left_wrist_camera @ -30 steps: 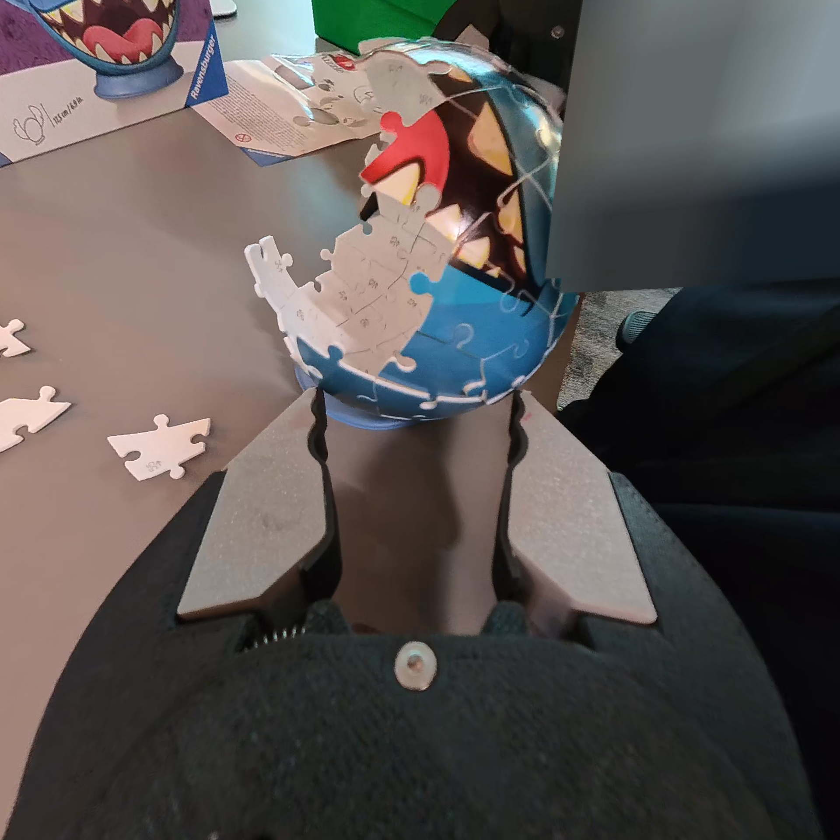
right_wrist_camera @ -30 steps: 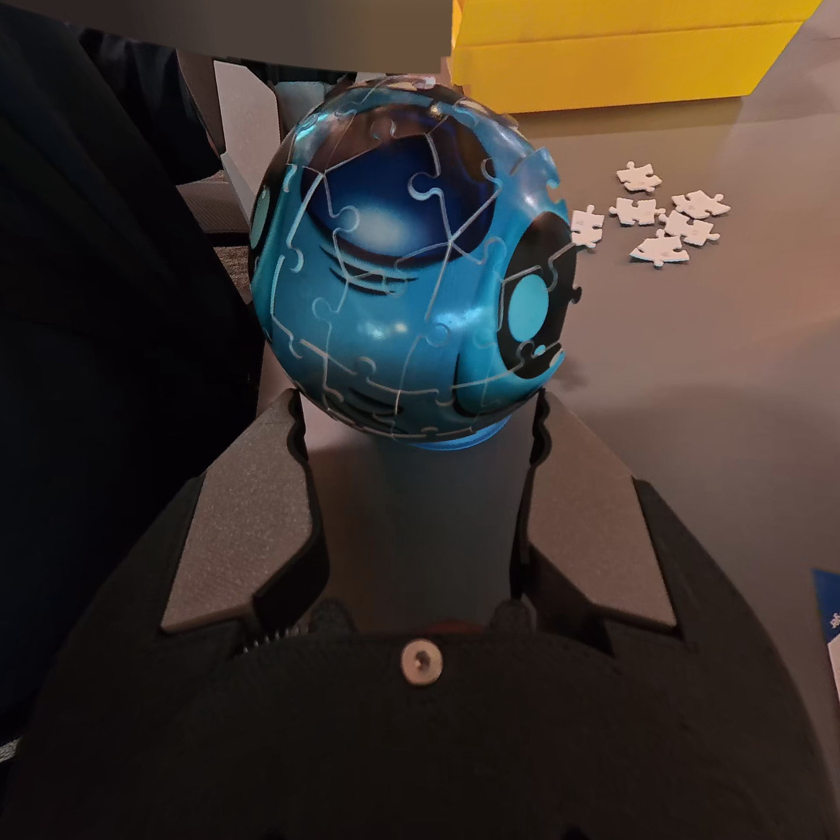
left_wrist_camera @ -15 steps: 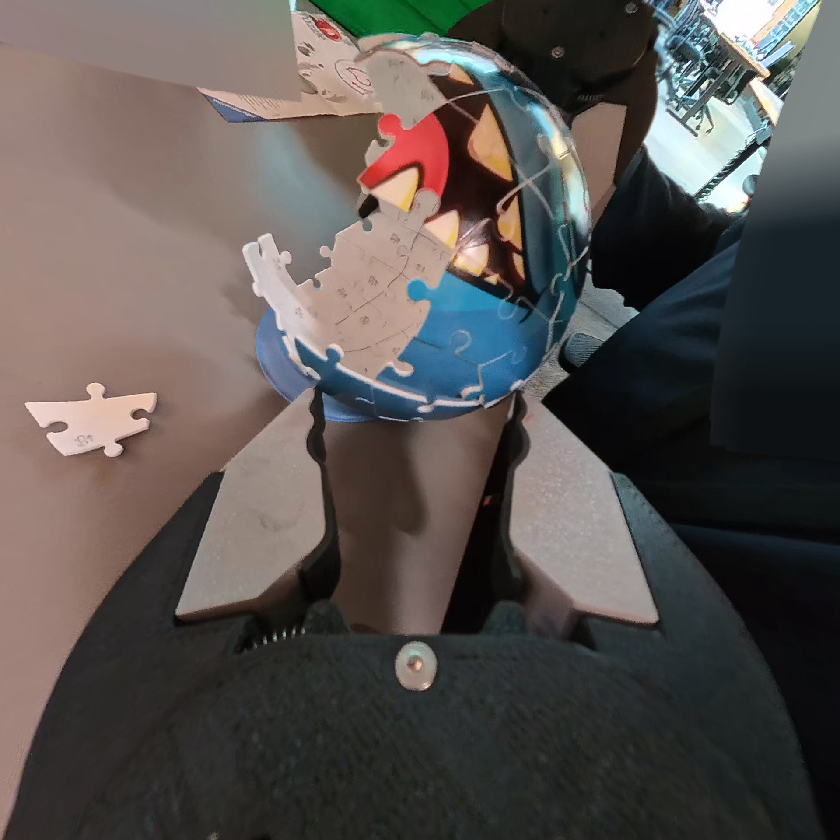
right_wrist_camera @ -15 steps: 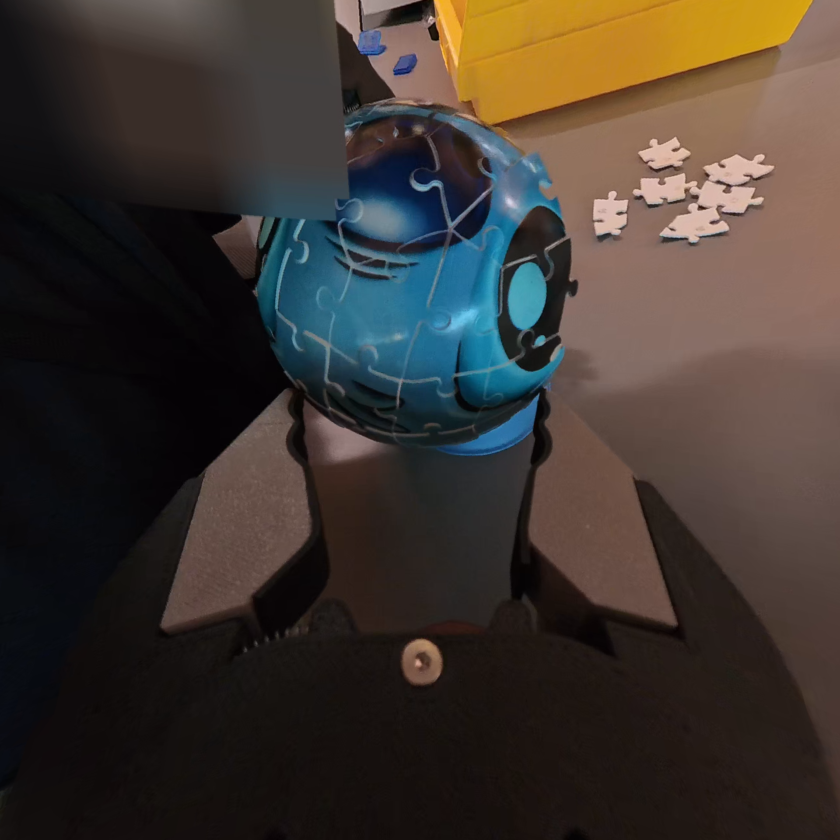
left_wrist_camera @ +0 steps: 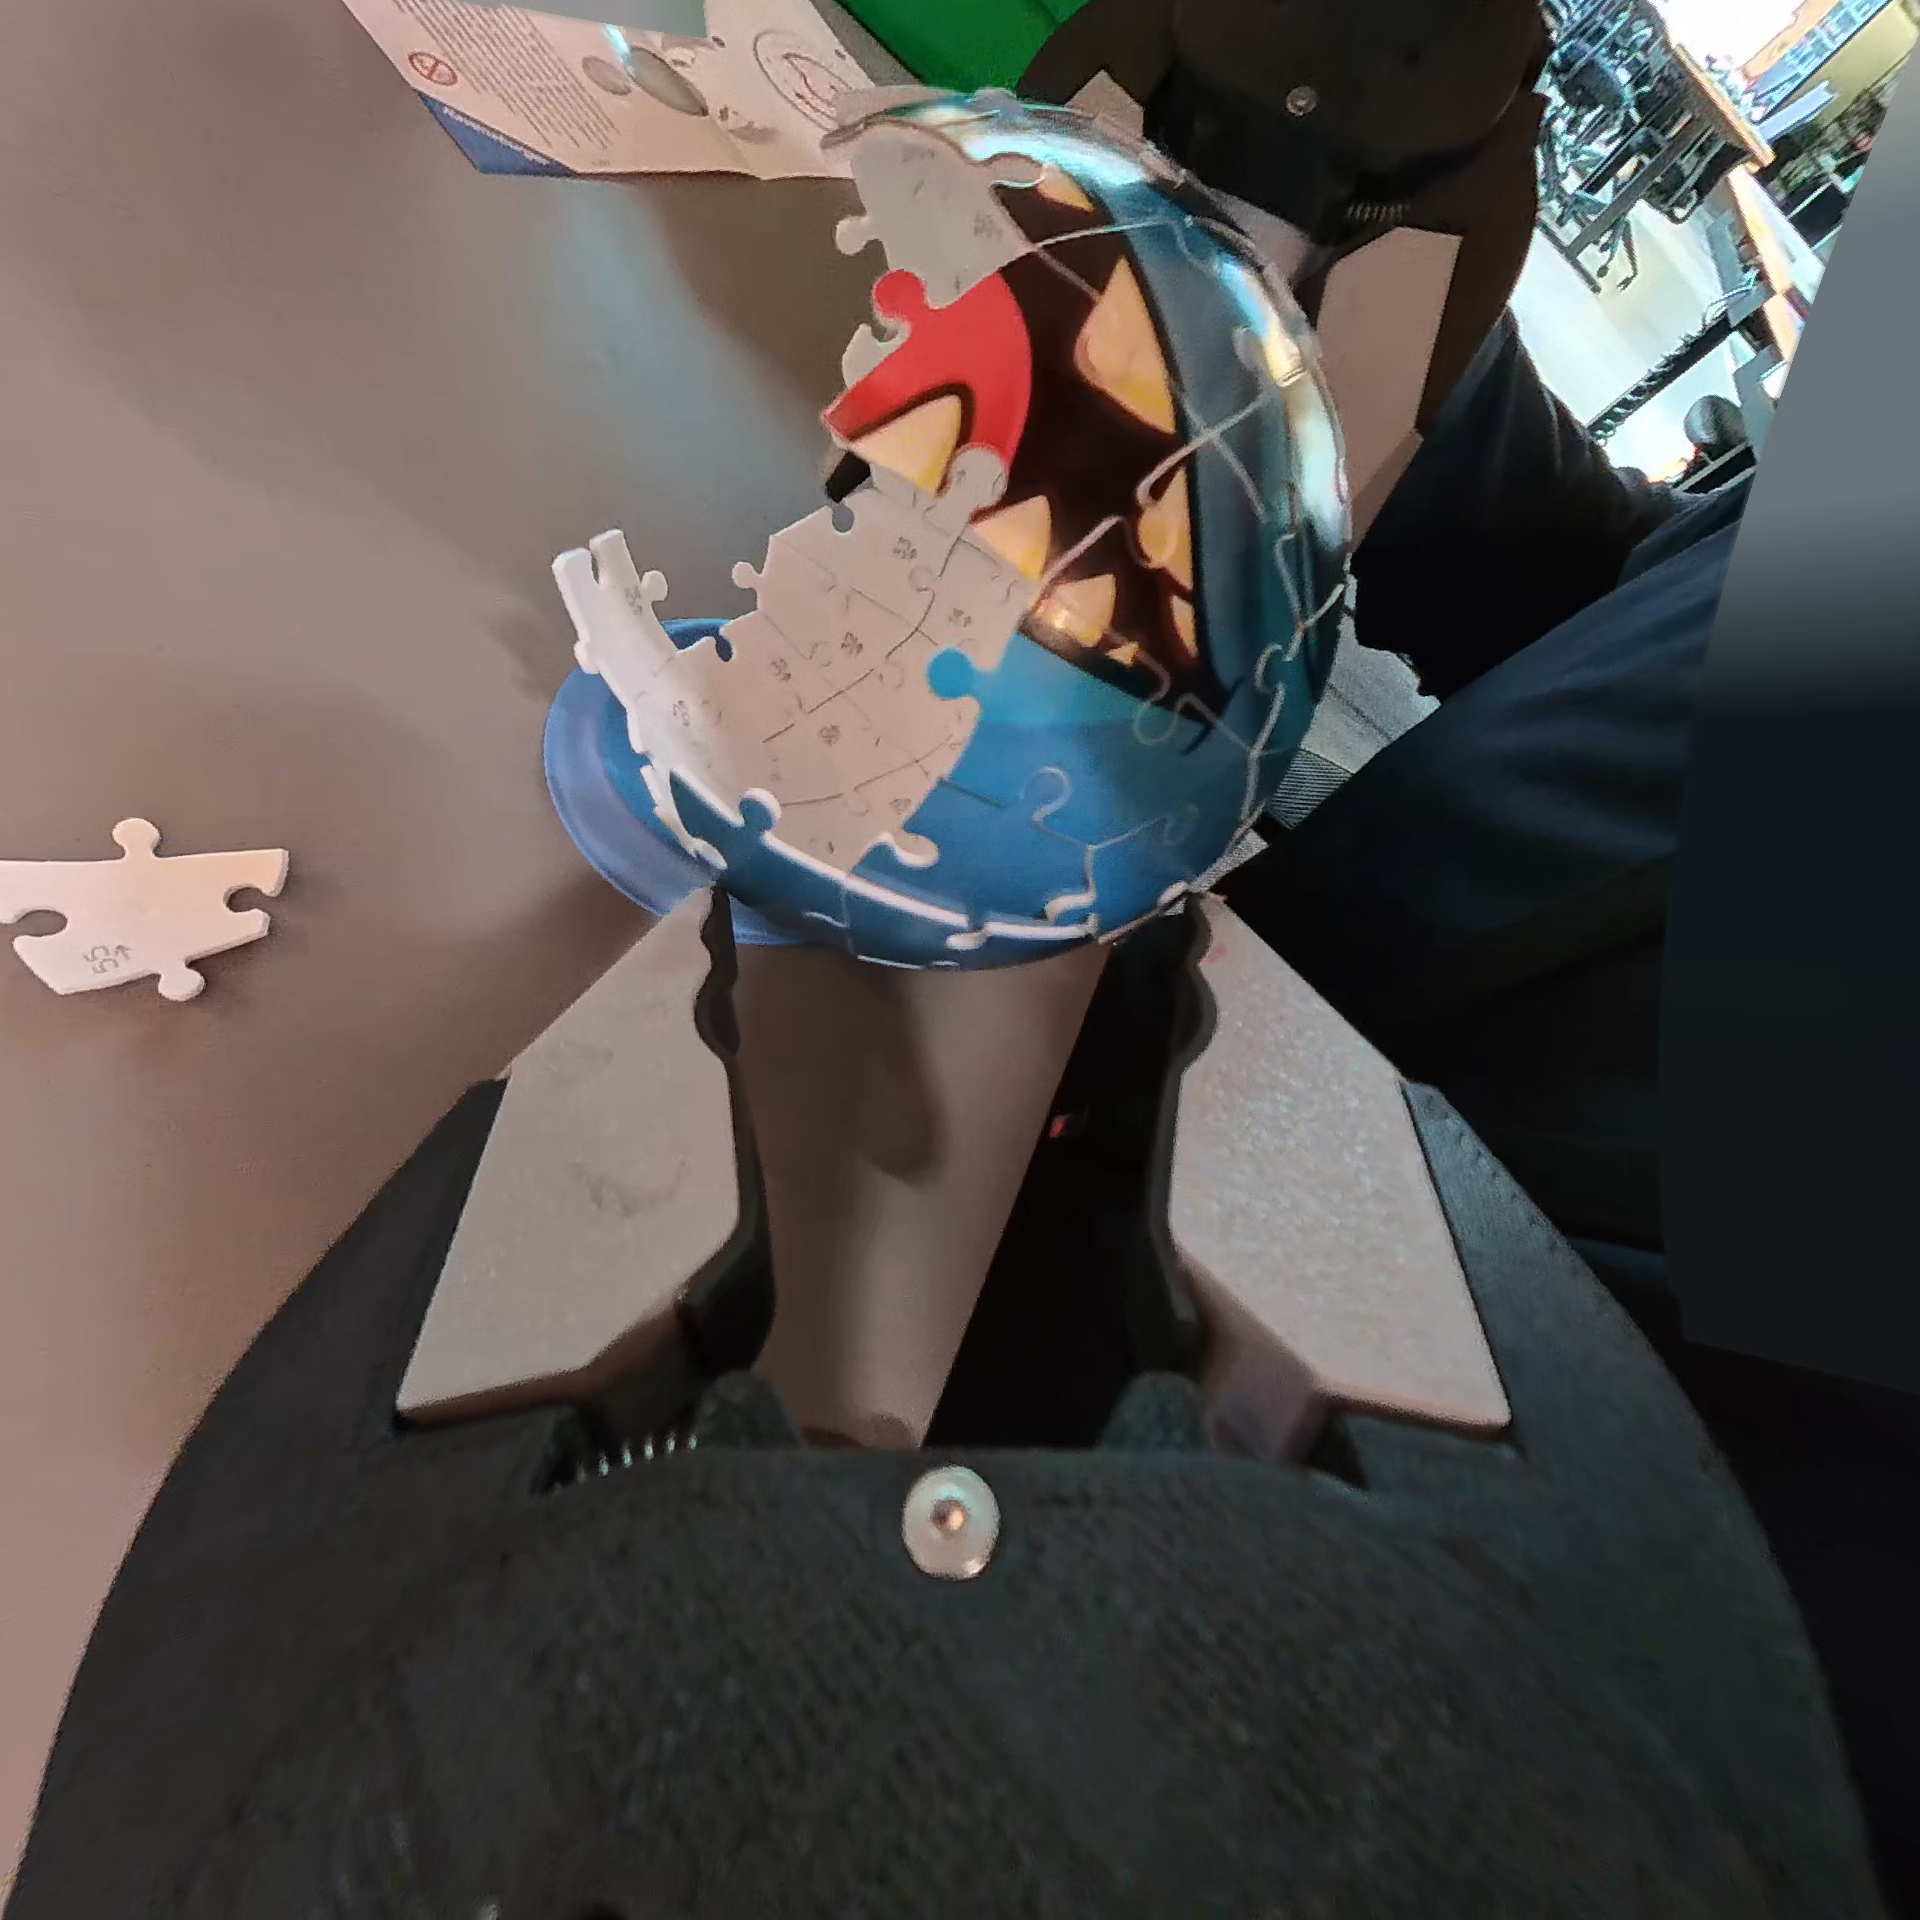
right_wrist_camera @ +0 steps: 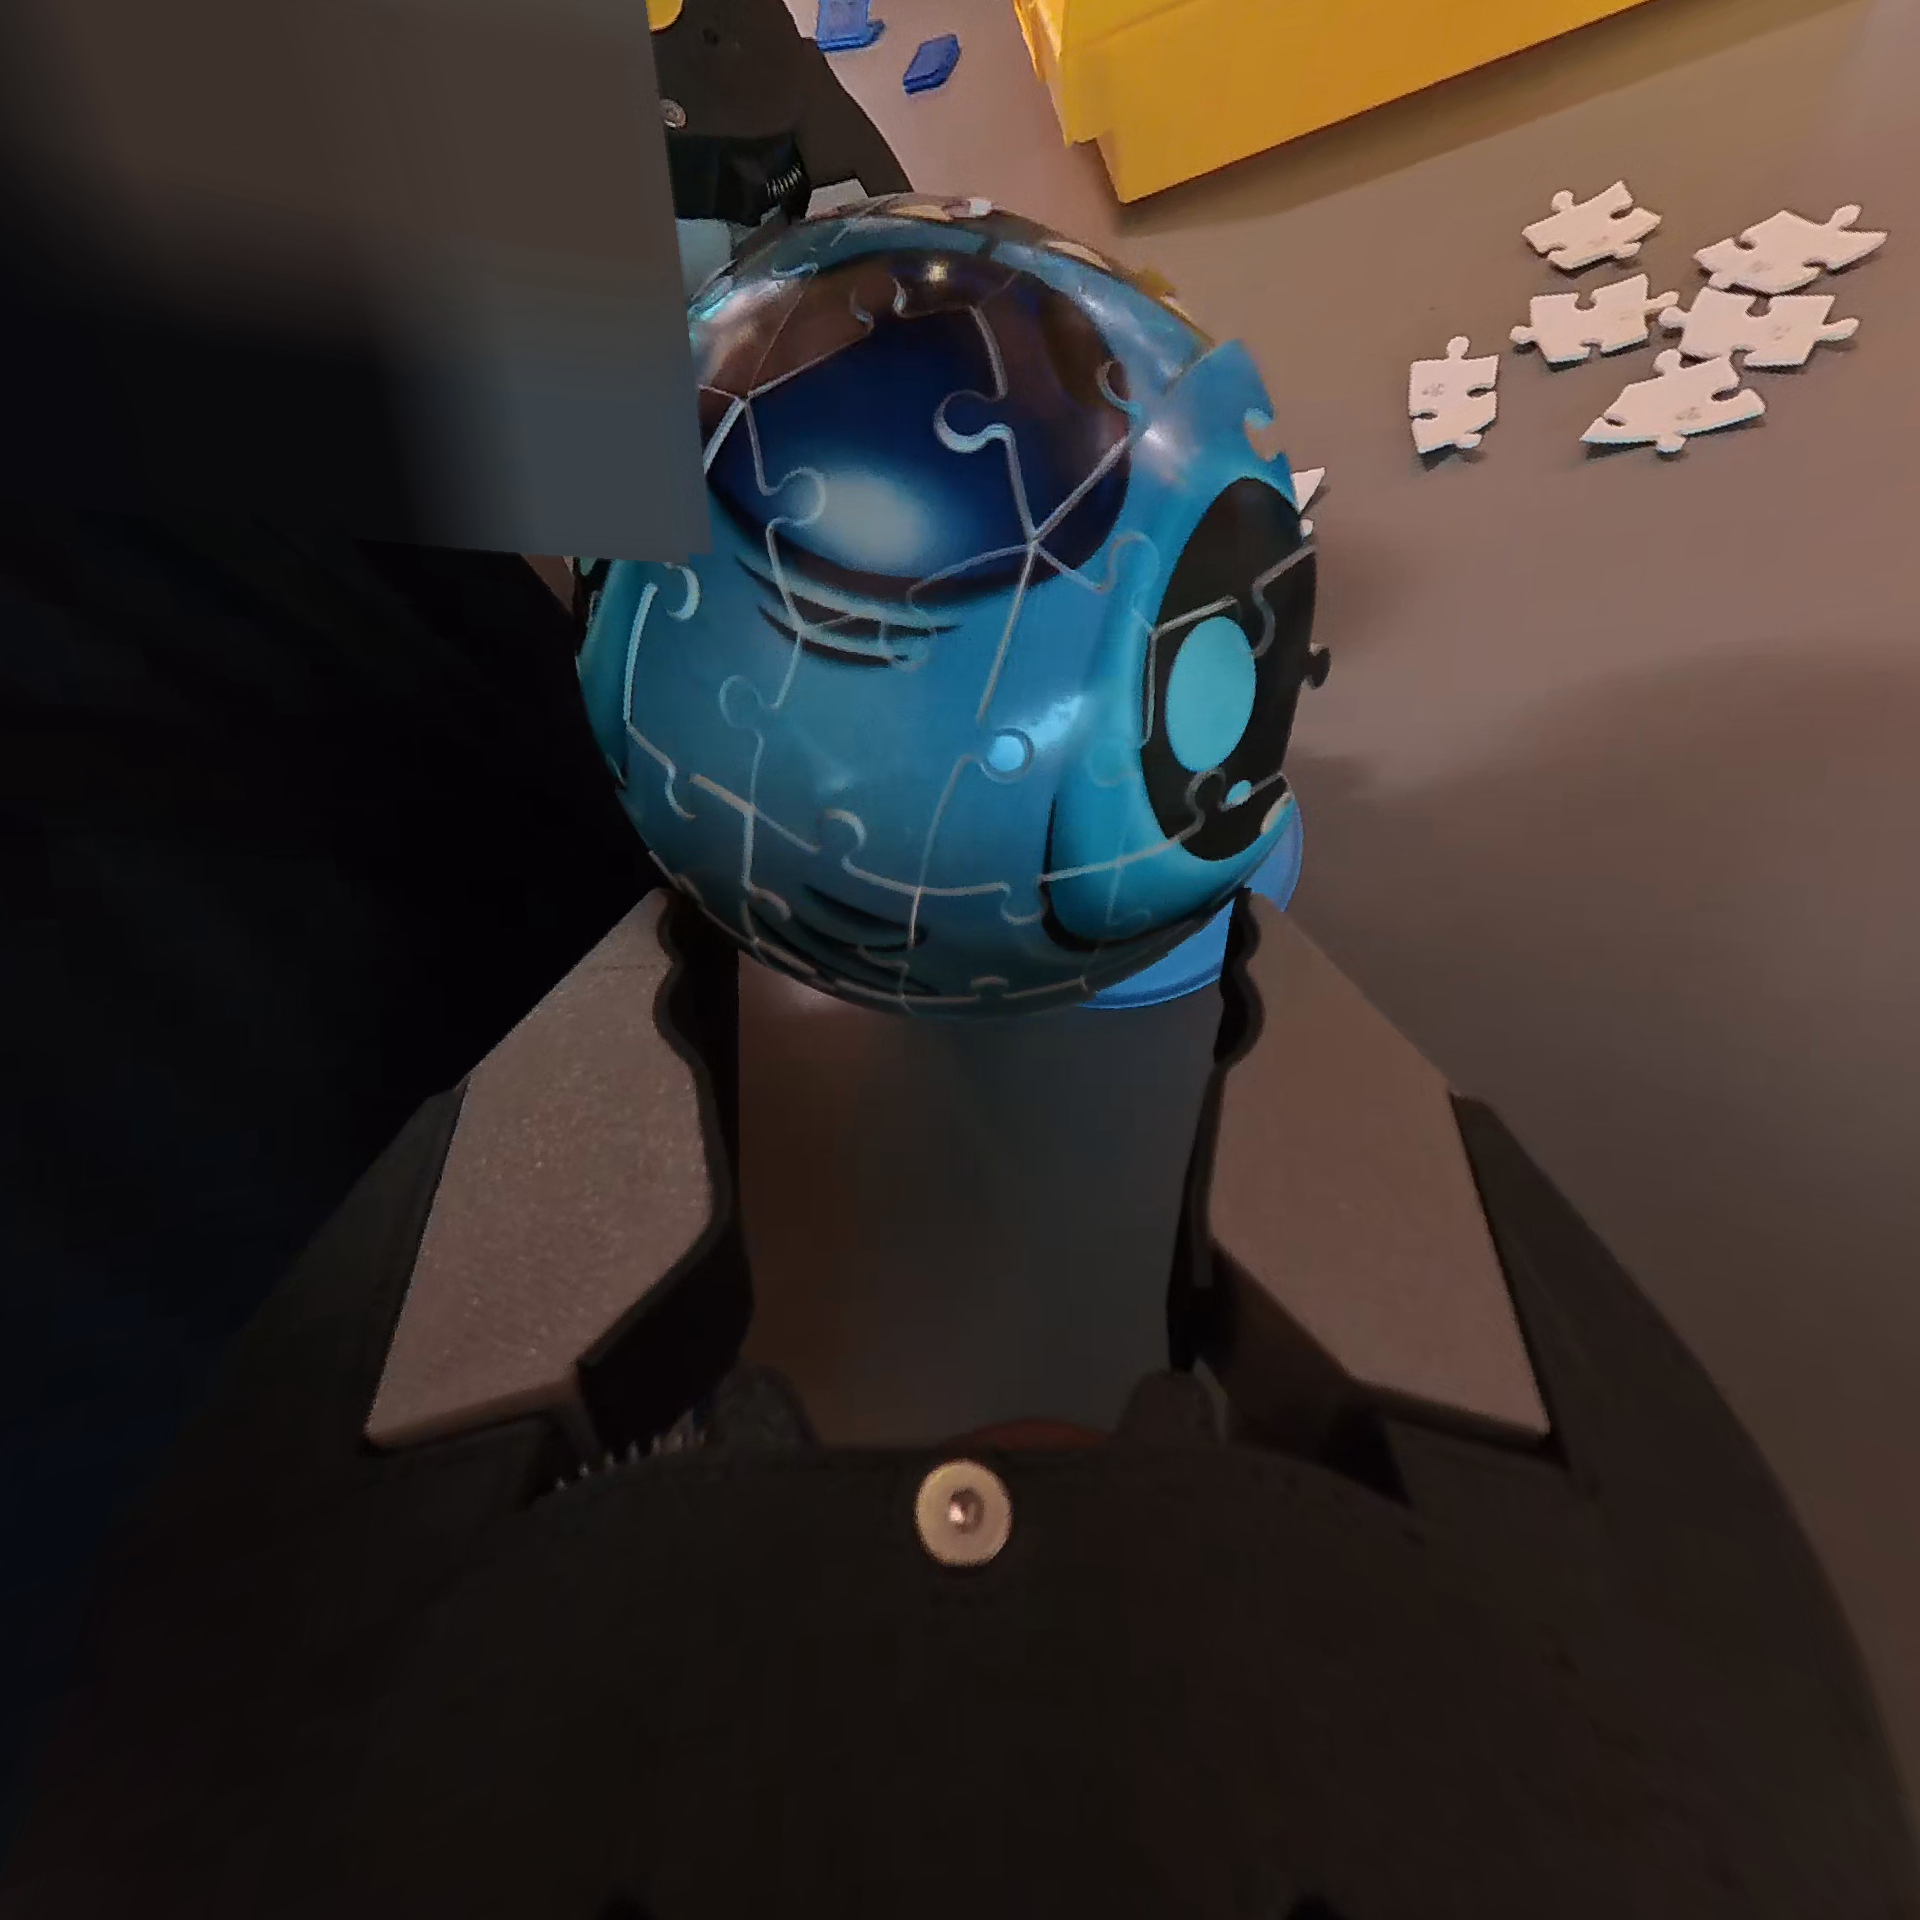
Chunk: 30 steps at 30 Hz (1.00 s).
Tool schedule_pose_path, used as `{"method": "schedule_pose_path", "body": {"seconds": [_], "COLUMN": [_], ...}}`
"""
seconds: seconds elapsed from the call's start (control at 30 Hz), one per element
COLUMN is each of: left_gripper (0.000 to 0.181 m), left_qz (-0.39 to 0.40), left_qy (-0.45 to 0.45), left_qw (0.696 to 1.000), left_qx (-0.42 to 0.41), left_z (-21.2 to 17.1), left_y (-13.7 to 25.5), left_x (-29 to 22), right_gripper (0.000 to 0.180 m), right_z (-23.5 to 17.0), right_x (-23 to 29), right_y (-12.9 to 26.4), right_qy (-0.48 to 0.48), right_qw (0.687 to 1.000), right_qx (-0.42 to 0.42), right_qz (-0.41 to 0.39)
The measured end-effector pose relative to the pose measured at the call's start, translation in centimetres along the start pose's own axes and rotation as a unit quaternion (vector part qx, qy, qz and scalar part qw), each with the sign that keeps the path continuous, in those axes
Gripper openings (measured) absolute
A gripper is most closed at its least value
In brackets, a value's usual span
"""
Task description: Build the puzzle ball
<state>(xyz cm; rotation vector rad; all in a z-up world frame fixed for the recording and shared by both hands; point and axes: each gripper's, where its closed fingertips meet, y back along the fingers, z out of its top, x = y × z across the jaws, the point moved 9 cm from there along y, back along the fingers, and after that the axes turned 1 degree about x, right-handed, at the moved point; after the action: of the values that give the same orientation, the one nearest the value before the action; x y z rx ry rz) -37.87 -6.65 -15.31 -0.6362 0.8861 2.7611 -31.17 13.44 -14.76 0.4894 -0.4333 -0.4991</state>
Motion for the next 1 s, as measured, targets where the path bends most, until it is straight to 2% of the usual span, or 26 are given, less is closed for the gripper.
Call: {"method": "schedule_pose_path", "body": {"seconds": [0.67,1.0], "left_gripper": [0.084,0.079], "left_qz": [-0.032,-0.047], "left_qy": [0.063,0.064], "left_qw": [0.997,0.996], "left_qx": [0.034,0.045], "left_z": [0.6,0.3], "left_y": [0.2,0.0], "left_x": [0.6,1.2], "right_gripper": [0.1,0.1], "right_z": [0.9,1.0], "right_x": [-1.0,-1.5], "right_y": [-0.3,-0.2], "right_qy": [-0.077,-0.082], "right_qw": [0.994,0.992], "right_qx": [0.057,0.069], "right_qz": [0.049,0.06]}}
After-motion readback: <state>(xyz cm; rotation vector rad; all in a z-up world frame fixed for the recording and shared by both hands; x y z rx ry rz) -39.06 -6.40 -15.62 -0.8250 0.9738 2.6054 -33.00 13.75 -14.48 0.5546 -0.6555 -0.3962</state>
